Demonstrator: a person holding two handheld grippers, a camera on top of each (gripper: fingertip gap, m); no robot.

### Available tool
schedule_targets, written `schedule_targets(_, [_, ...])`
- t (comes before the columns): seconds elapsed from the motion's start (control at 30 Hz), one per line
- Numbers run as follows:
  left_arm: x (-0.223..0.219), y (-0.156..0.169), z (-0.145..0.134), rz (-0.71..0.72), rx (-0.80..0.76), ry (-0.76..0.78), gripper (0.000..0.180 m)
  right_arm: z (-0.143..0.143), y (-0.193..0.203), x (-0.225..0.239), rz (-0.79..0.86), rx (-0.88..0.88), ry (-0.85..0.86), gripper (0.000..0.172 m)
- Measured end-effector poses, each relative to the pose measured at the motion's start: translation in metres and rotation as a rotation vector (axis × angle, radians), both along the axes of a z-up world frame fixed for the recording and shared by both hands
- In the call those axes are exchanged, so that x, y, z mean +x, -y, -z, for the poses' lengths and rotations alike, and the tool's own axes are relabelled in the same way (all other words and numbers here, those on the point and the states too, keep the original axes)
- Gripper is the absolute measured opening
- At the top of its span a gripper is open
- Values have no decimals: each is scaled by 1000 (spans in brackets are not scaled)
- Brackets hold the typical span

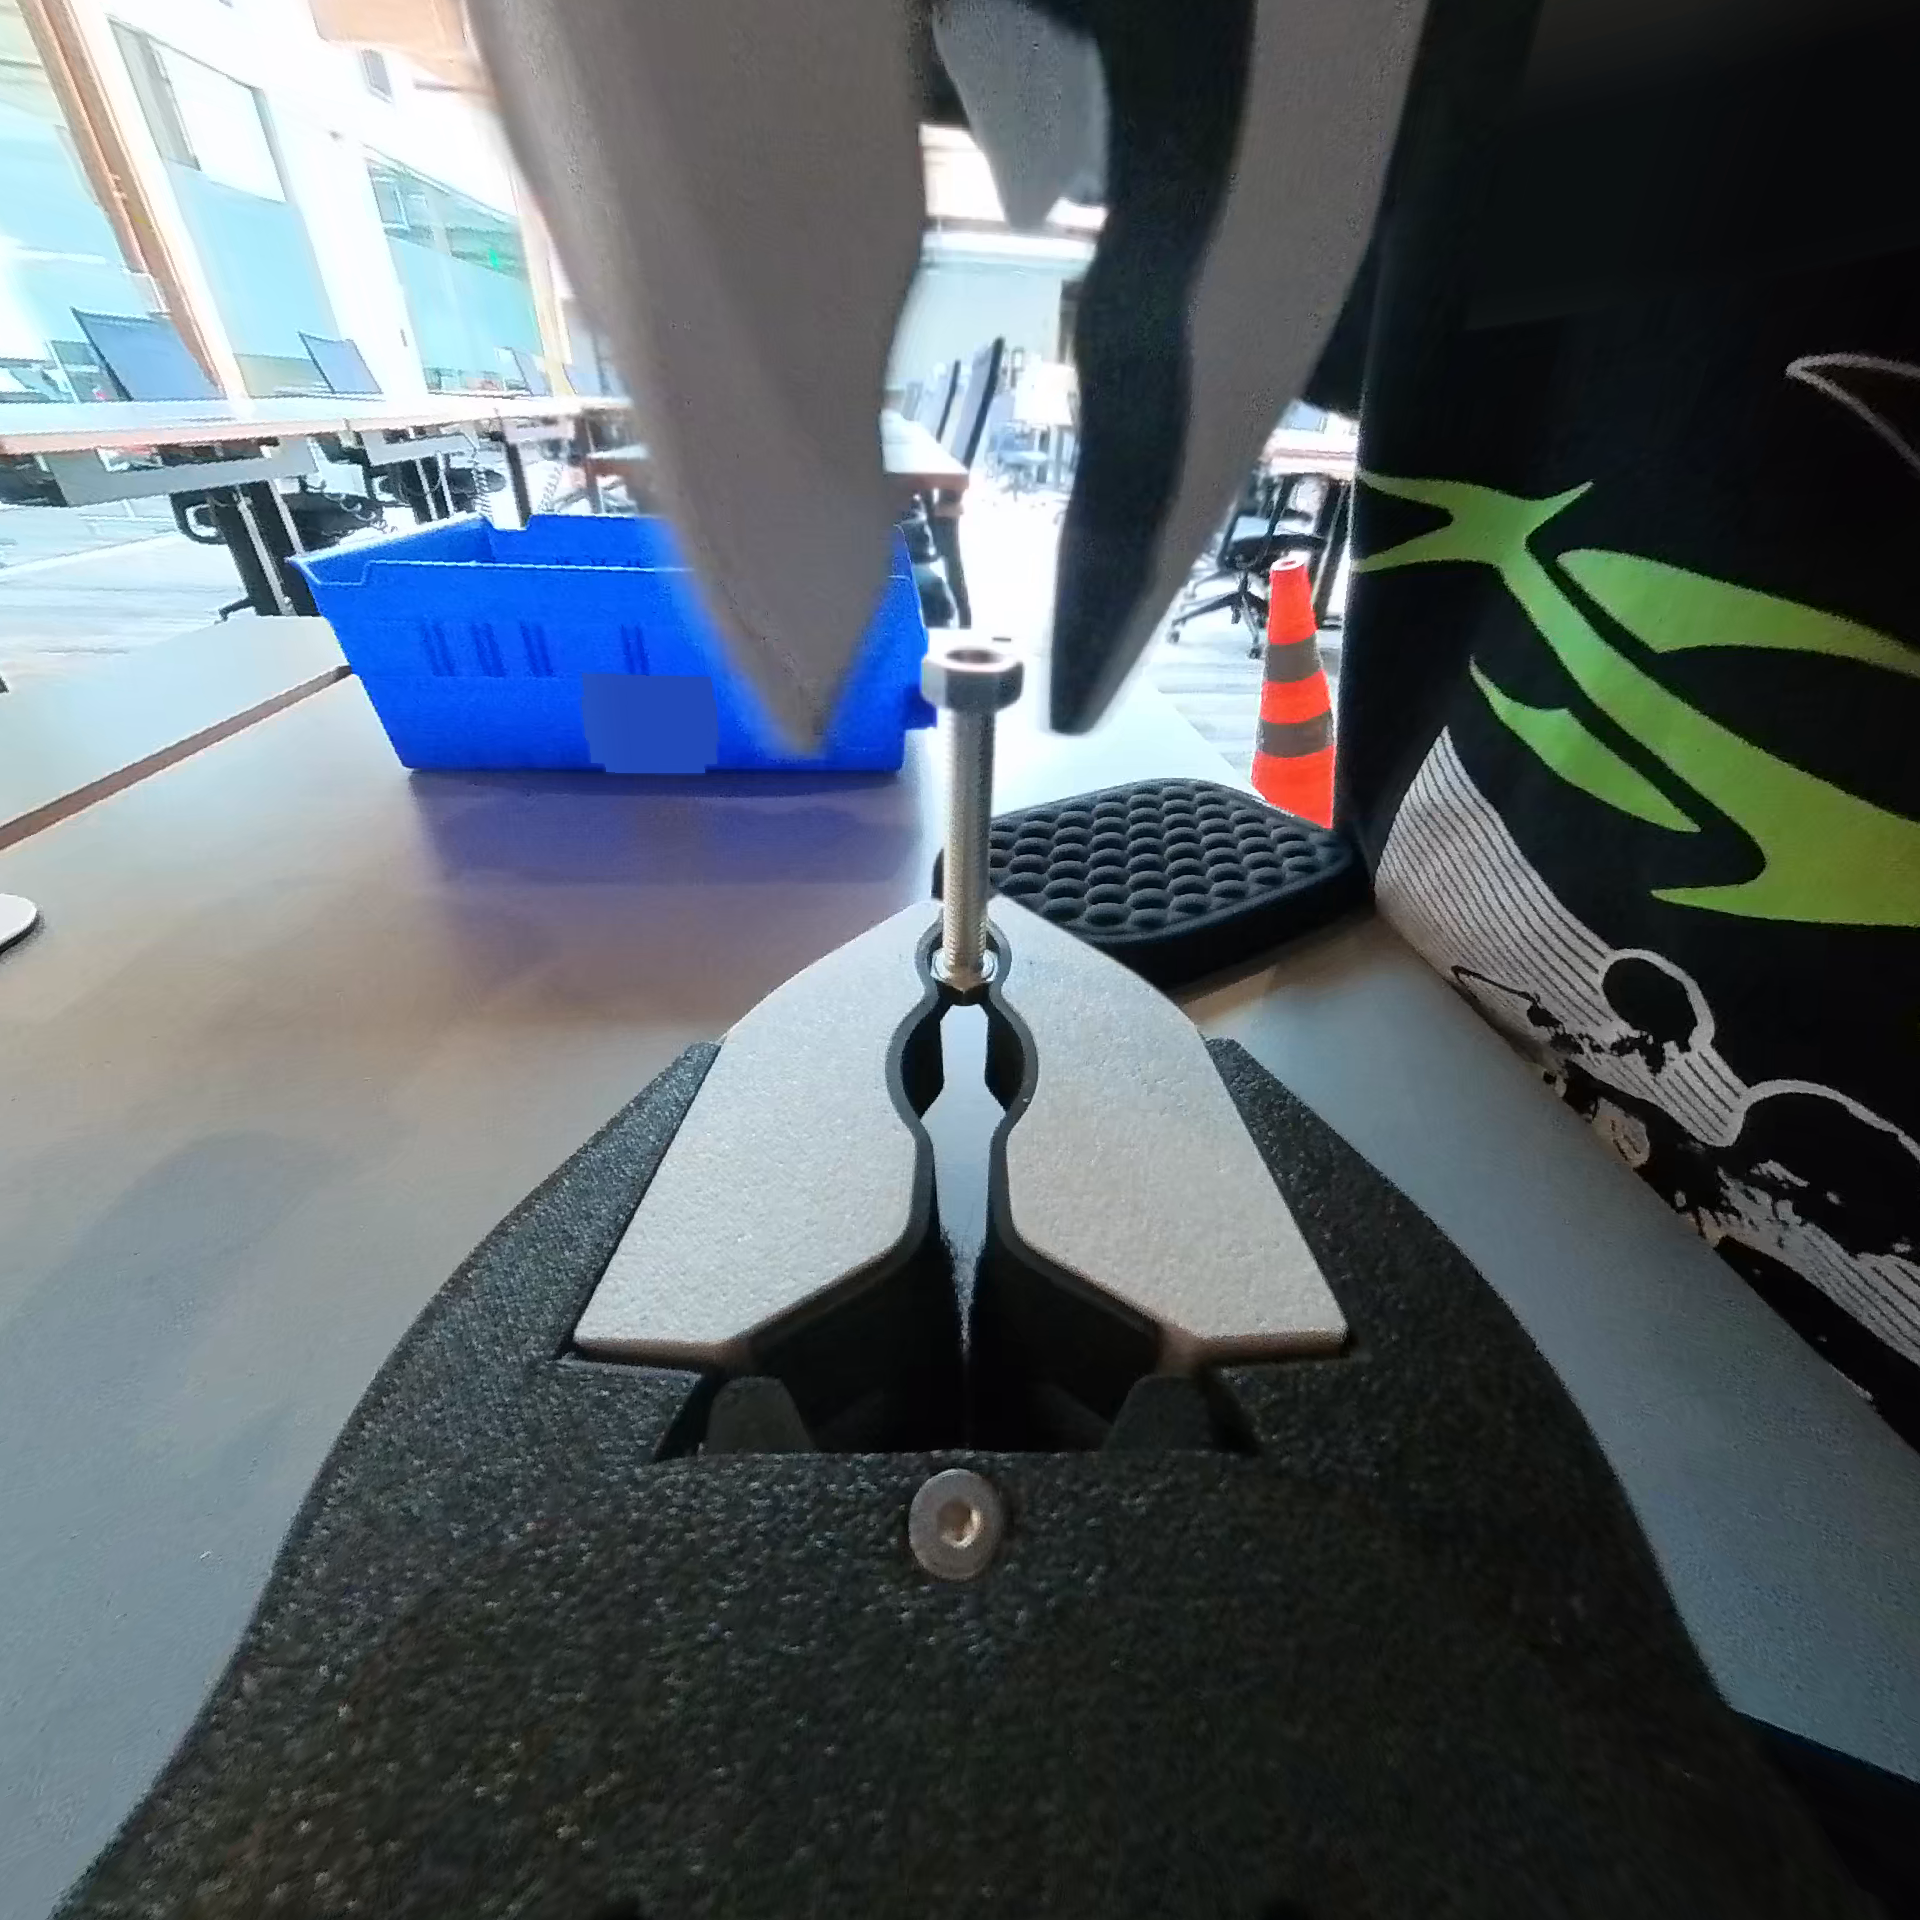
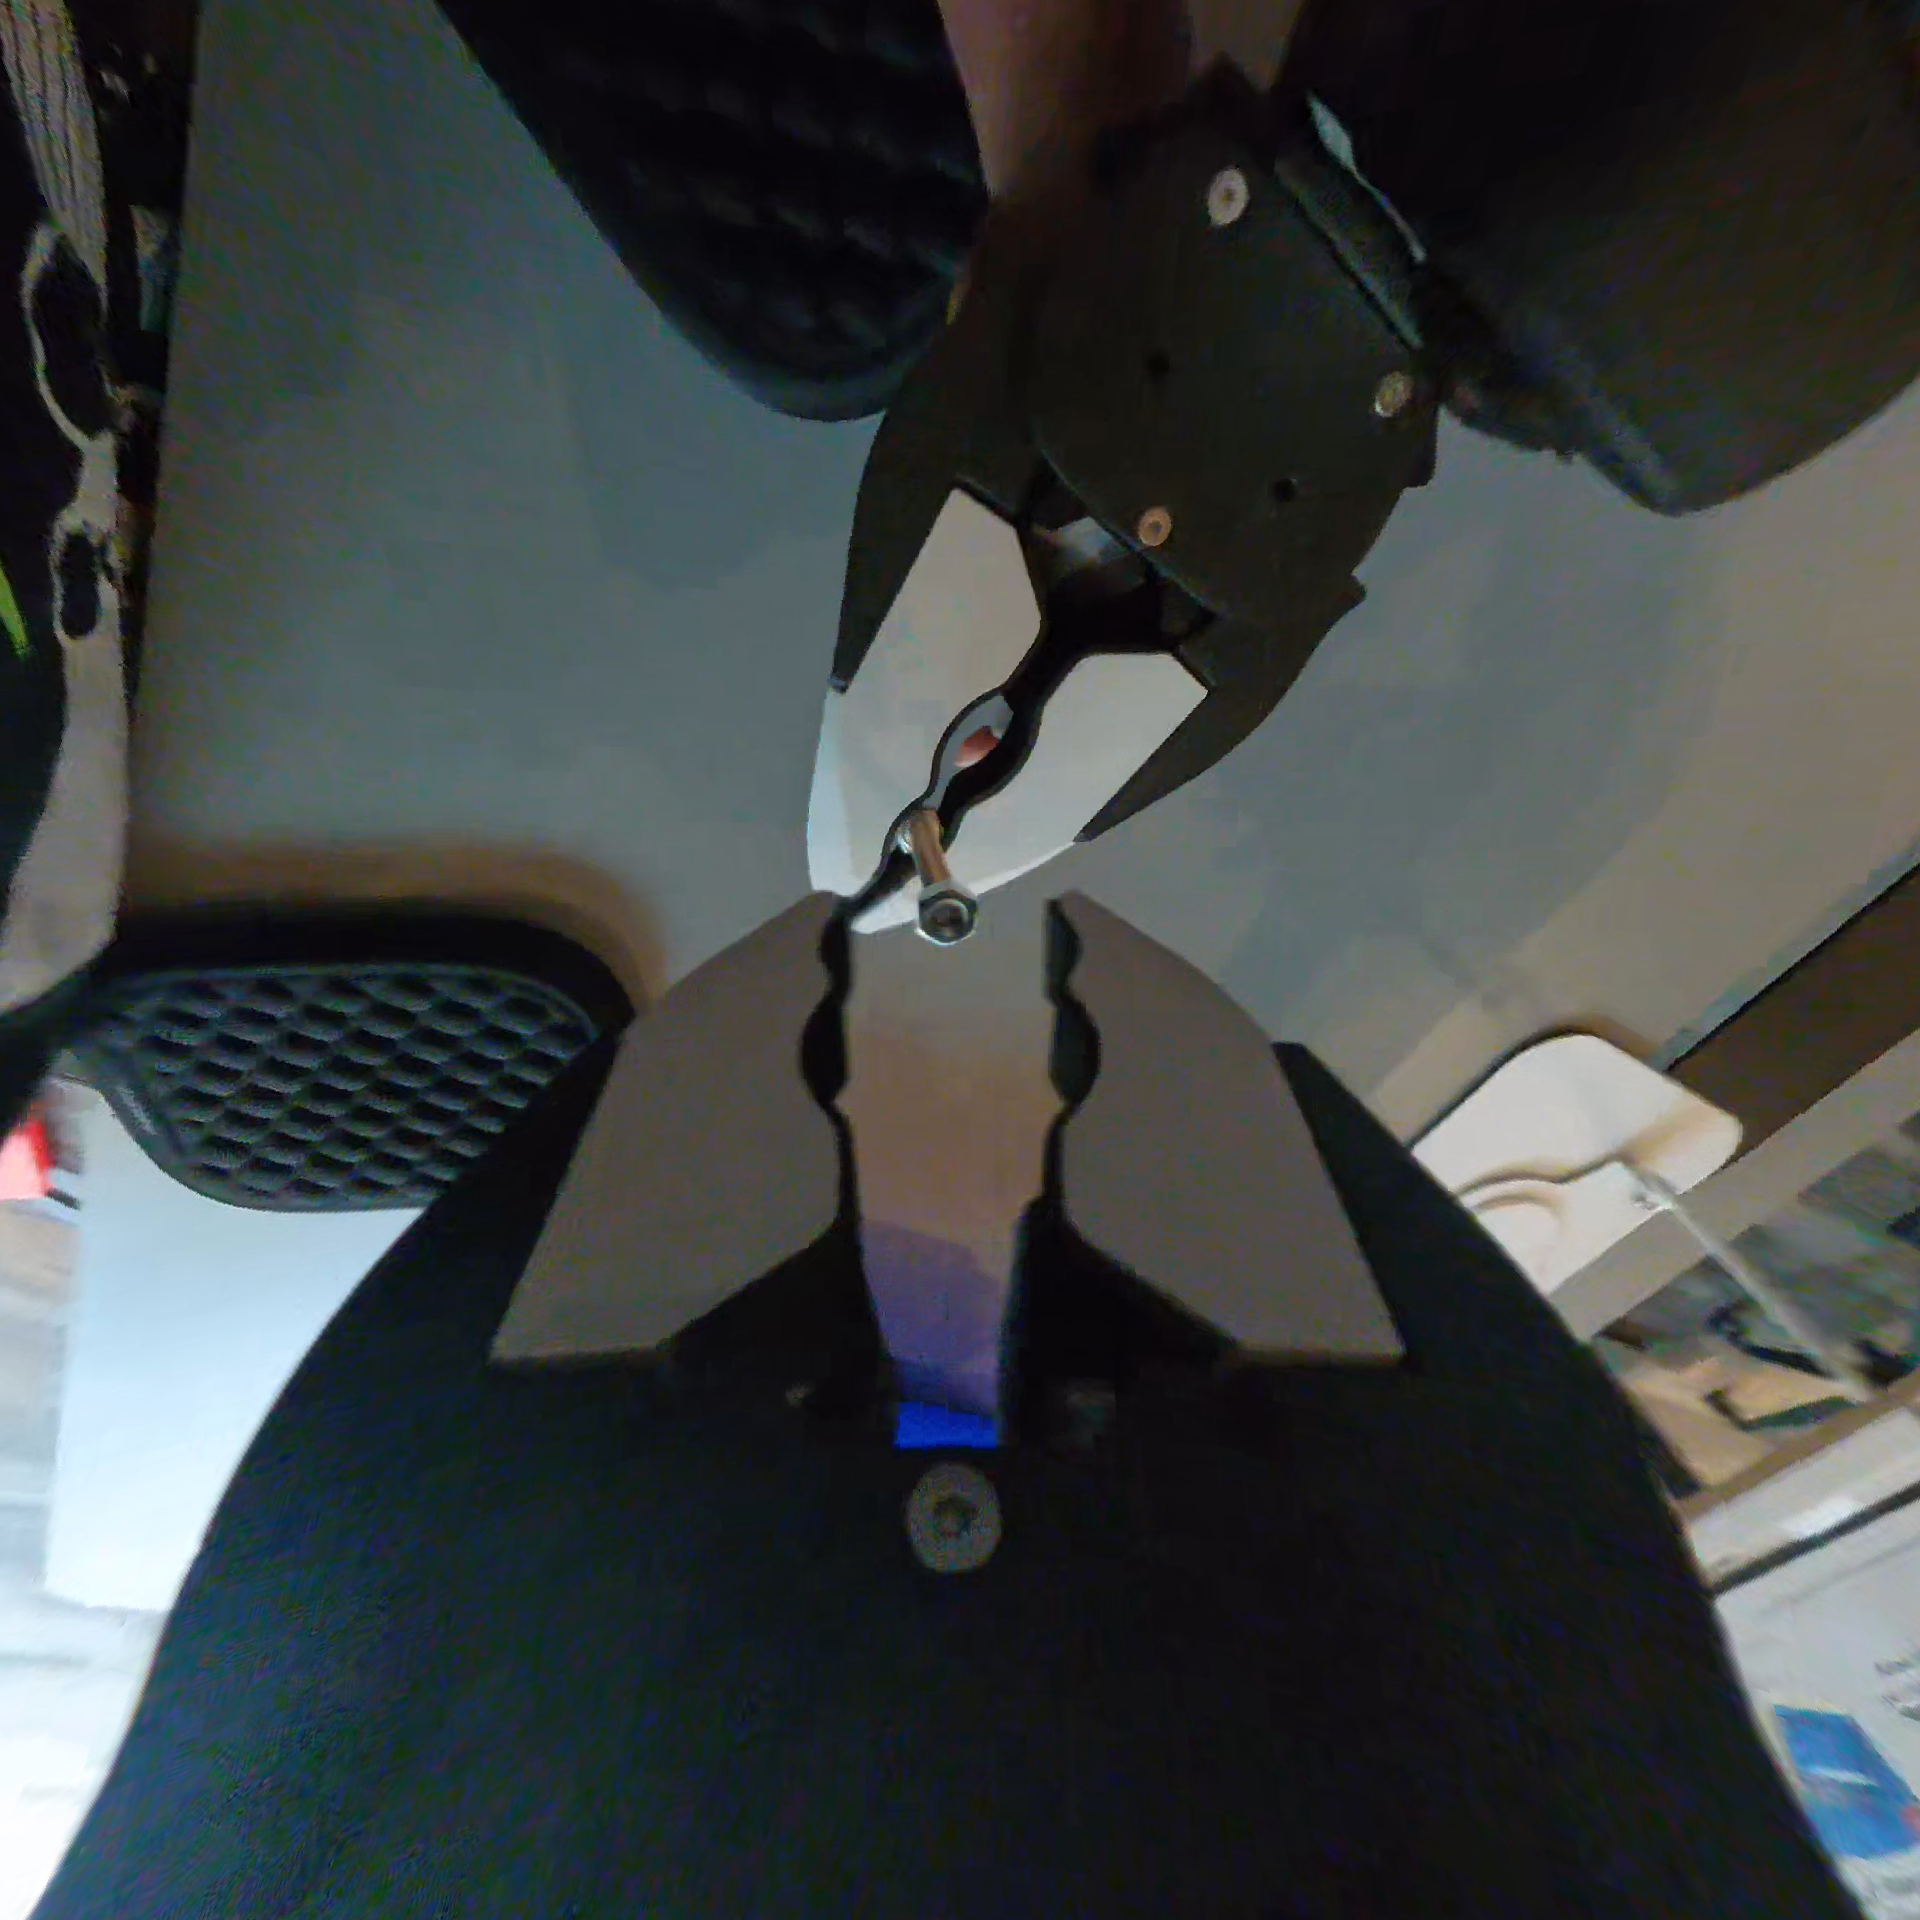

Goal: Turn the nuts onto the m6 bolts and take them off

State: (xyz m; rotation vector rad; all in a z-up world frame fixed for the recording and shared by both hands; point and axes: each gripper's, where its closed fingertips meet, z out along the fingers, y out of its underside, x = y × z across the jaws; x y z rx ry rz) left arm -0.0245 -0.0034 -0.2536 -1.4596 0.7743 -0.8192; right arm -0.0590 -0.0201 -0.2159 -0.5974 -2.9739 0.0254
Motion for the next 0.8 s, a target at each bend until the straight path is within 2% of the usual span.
schedule_targets(0.03, [0,0,-1,2,1,5,2,-1,-1,-2,-57,9,-9,47])
schedule_targets(0.07, [0,1,-1,7,0,7,2,-3,0,-3,-142,-1,-8,50])
schedule_targets(0.17, [1,2,0,19,1,4,2,-12,8,5,-513,-90,31,36])
schedule_targets(0.23, [0,2,-1,24,-1,9,2,-15,9,8,-690,-121,47,26])
schedule_targets(0.4, [1,3,-1,32,-3,12,2,-7,7,3,-776,-116,107,22])
schedule_targets(0.47, [1,3,-1,33,-2,12,2,-3,6,0,-797,-90,90,11])
schedule_targets(0.53, [1,3,-1,31,-3,11,2,-2,7,-1,-769,-85,77,10])
schedule_targets(0.67, [-1,1,-2,15,-4,21,2,-3,3,-3,-533,-67,56,10])
schedule_targets(0.73, [-2,0,-2,5,-3,20,2,-3,2,-3,-333,-53,41,10])
schedule_targets(0.8, [-2,-1,-1,-7,-3,17,2,-2,1,-3,-58,-47,23,10])
